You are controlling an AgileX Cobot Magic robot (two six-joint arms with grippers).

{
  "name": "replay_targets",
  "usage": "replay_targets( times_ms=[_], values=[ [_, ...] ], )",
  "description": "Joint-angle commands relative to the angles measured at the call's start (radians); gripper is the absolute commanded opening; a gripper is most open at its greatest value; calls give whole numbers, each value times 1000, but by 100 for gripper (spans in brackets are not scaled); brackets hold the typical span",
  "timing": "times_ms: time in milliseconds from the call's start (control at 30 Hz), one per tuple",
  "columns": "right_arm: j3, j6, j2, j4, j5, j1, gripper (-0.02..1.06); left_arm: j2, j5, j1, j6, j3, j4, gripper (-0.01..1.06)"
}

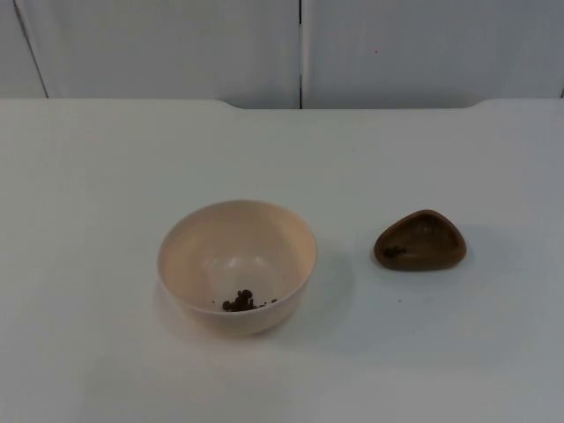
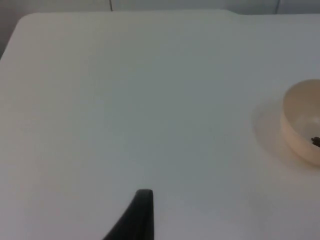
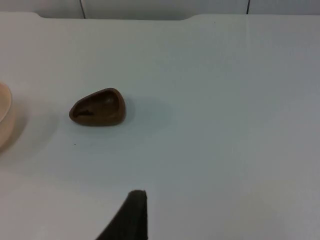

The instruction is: Pick up the bowl with the left hand and pour the coffee beans from the cup into the bowl with the right hand.

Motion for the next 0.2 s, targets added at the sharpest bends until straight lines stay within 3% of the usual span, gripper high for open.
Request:
replay_targets(
  times_ms=[0,167],
  values=[
    [2,3,-3,0,-6,-6,105,-3,-7,21,-2,5,-10,105],
    [2,3,-3,0,-6,-6,105,-3,-7,76,-2,5,-10,105]
  ],
)
